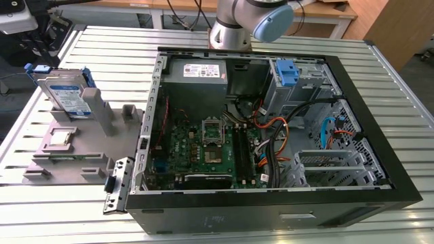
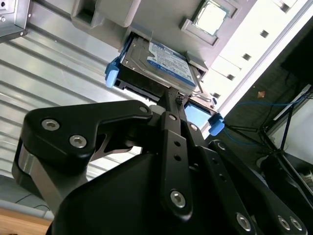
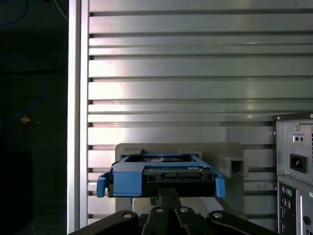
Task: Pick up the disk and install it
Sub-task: 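Reach for the disk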
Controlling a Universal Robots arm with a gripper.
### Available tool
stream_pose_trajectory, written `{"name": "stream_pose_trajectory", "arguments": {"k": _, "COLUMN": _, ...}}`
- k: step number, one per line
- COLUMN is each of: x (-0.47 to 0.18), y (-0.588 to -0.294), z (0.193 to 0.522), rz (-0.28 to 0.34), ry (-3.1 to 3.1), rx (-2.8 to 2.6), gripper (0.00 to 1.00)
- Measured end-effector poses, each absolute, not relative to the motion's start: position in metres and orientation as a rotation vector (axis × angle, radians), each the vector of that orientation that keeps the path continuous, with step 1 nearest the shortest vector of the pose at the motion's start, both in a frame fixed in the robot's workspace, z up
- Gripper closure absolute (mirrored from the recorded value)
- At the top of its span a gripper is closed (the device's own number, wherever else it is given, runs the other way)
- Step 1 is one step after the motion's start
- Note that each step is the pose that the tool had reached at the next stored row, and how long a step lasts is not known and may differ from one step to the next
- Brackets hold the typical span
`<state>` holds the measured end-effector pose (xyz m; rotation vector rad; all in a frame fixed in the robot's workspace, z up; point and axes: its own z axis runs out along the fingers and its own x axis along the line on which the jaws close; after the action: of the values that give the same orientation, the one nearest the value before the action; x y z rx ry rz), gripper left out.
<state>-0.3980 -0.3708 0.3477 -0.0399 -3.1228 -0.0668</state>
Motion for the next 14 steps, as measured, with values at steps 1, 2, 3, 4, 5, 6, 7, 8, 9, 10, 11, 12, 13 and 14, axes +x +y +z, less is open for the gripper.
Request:
{"name": "stream_pose_trajectory", "arguments": {"k": 1, "x": -0.3981, "y": -0.3708, "z": 0.3477, "rz": -0.067, "ry": -3.123, "rx": -0.040, "gripper": 0.89}}
{"name": "stream_pose_trajectory", "arguments": {"k": 2, "x": -0.3981, "y": -0.3708, "z": 0.3477, "rz": -0.067, "ry": -3.123, "rx": -0.040, "gripper": 0.89}}
{"name": "stream_pose_trajectory", "arguments": {"k": 3, "x": -0.3981, "y": -0.3708, "z": 0.3477, "rz": -0.067, "ry": -3.123, "rx": -0.040, "gripper": 0.89}}
{"name": "stream_pose_trajectory", "arguments": {"k": 4, "x": -0.3980, "y": -0.3707, "z": 0.3467, "rz": -0.067, "ry": -3.123, "rx": -0.040, "gripper": 0.89}}
{"name": "stream_pose_trajectory", "arguments": {"k": 5, "x": -0.3980, "y": -0.3707, "z": 0.3454, "rz": -0.067, "ry": -3.123, "rx": -0.040, "gripper": 0.89}}
{"name": "stream_pose_trajectory", "arguments": {"k": 6, "x": -0.3980, "y": -0.3707, "z": 0.3449, "rz": -0.067, "ry": -3.123, "rx": -0.040, "gripper": 0.89}}
{"name": "stream_pose_trajectory", "arguments": {"k": 7, "x": -0.3980, "y": -0.3707, "z": 0.3450, "rz": -0.067, "ry": -3.123, "rx": -0.040, "gripper": 0.89}}
{"name": "stream_pose_trajectory", "arguments": {"k": 8, "x": -0.3980, "y": -0.3708, "z": 0.3450, "rz": -0.066, "ry": -3.122, "rx": -0.040, "gripper": 0.89}}
{"name": "stream_pose_trajectory", "arguments": {"k": 9, "x": -0.3981, "y": -0.3708, "z": 0.3449, "rz": -0.066, "ry": -3.123, "rx": -0.040, "gripper": 0.89}}
{"name": "stream_pose_trajectory", "arguments": {"k": 10, "x": -0.3981, "y": -0.3708, "z": 0.3449, "rz": -0.066, "ry": -3.123, "rx": -0.040, "gripper": 0.89}}
{"name": "stream_pose_trajectory", "arguments": {"k": 11, "x": -0.3981, "y": -0.3708, "z": 0.3448, "rz": -0.066, "ry": -3.123, "rx": -0.040, "gripper": 0.89}}
{"name": "stream_pose_trajectory", "arguments": {"k": 12, "x": -0.3981, "y": -0.3708, "z": 0.3448, "rz": -0.066, "ry": -3.123, "rx": -0.040, "gripper": 0.89}}
{"name": "stream_pose_trajectory", "arguments": {"k": 13, "x": -0.3981, "y": -0.3708, "z": 0.3448, "rz": -0.066, "ry": -3.123, "rx": -0.040, "gripper": 0.89}}
{"name": "stream_pose_trajectory", "arguments": {"k": 14, "x": -0.3981, "y": -0.3708, "z": 0.3448, "rz": -0.066, "ry": -3.123, "rx": -0.040, "gripper": 0.89}}
